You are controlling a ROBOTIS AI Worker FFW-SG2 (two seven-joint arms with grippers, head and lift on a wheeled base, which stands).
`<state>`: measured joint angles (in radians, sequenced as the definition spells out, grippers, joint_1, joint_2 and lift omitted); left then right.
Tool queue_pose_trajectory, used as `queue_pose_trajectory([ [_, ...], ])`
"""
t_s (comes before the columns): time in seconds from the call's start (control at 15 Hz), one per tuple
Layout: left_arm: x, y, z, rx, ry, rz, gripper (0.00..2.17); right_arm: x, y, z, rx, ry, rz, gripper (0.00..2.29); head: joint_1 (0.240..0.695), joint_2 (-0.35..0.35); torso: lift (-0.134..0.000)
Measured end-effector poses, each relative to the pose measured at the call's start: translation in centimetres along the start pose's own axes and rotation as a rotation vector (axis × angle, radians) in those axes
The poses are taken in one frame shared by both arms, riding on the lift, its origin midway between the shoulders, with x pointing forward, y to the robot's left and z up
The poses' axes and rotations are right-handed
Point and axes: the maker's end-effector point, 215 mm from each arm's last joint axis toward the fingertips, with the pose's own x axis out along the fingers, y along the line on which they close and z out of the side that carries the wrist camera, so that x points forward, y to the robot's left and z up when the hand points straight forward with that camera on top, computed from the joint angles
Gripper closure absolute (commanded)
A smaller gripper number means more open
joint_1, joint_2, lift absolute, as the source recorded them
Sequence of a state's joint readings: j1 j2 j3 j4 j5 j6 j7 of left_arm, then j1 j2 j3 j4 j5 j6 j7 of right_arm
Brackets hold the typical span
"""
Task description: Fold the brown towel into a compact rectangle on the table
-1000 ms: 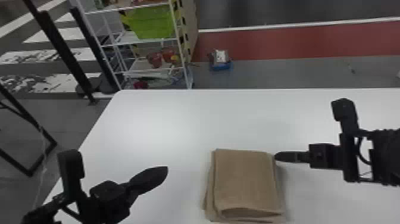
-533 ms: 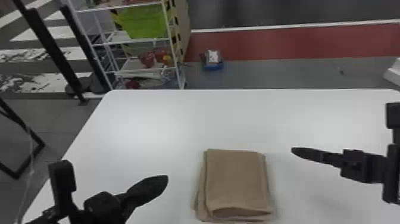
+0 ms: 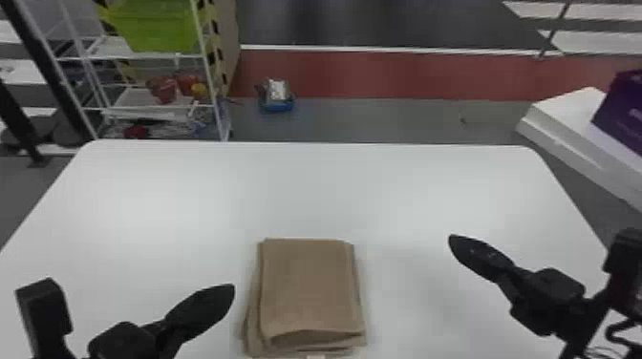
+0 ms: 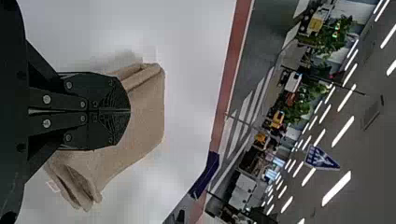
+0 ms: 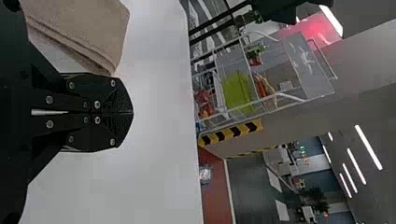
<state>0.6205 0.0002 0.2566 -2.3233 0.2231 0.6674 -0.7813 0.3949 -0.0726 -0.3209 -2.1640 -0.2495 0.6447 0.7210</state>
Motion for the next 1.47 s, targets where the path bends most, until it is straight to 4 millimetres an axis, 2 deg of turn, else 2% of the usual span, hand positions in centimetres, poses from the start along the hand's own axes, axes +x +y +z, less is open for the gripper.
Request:
queue_pose_trajectory([
  [0.13,0.9,-1.3,-0.4,-0.022,-0.006,-0.033,1.39,-1.3,-3.1,-1.8,0.007,0.012,-0.055,1.71,0.695,-0.147,-0.123],
  [0.33,1.5,-3.1,-0.2,-0.056,-0.018,-0.087,1.42,-2.5,-6.2,-2.5,-0.047,0.012,-0.127,1.71,0.695,-0.217,-0.123],
  [0.4,1.6,-3.7,-0.5,-0.072,-0.012,-0.106,1.41,-3.0,-7.2,-2.6,-0.057,0.009,-0.147,1.71,0.695,-0.258,-0.123],
  [0.6,2.0,-5.1,-1.6,-0.108,0.016,-0.147,1.42,-3.8,-9.6,-3.1,-0.048,0.013,-0.185,1.71,0.695,-0.309,-0.123],
  [0.73,2.6,-6.0,-2.6,-0.118,0.036,-0.166,1.42,-4.0,-10.3,-3.4,-0.04,0.017,-0.193,1.71,0.695,-0.336,-0.123],
  [1.0,3.6,-6.7,-4.9,-0.119,0.084,-0.176,1.42,-4.5,-10.3,-3.4,-0.019,0.01,-0.183,1.71,0.695,-0.35,-0.123],
  [1.2,4.1,-6.2,-6.7,-0.109,0.128,-0.157,1.42,-5.1,-10.3,-3.3,-0.006,-0.001,-0.174,1.71,0.695,-0.35,-0.123],
  [1.47,3.8,-5.5,-8.2,-0.097,0.165,-0.136,1.42,-6.0,-10.4,-2.8,0.004,-0.019,-0.173,1.71,0.695,-0.35,-0.123],
])
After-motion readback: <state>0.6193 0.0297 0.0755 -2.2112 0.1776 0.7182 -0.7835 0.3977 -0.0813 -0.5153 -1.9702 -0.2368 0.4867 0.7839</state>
